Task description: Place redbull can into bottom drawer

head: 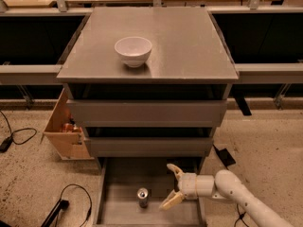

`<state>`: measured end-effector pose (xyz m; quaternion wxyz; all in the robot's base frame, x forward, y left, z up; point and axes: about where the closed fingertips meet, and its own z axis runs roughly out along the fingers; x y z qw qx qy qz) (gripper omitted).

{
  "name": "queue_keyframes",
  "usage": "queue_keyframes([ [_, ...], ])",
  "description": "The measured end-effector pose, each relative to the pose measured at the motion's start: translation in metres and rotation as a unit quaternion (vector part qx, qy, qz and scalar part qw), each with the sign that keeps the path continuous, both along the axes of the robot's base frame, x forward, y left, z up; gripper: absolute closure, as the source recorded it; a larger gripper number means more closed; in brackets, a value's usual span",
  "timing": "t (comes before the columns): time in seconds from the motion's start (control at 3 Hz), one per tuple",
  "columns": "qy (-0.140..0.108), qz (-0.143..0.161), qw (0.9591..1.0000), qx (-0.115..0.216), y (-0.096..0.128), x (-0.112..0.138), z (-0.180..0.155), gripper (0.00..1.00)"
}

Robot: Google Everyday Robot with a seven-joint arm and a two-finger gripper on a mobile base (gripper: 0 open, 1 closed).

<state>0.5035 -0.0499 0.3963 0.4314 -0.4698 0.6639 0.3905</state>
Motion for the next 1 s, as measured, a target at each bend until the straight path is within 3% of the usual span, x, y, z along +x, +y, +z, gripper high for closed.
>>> queue_keyframes([
  [0.33,0.015,0.019,0.9979,-0.06,0.0,-0.035,0.051,0.0],
  [0.67,0.024,0.053,0.9908,-0.122,0.029,-0.077,0.099,0.0],
  [1.0,0.048,0.066,0.9848,-0.153,0.034,-0.105,0.109,0.0],
])
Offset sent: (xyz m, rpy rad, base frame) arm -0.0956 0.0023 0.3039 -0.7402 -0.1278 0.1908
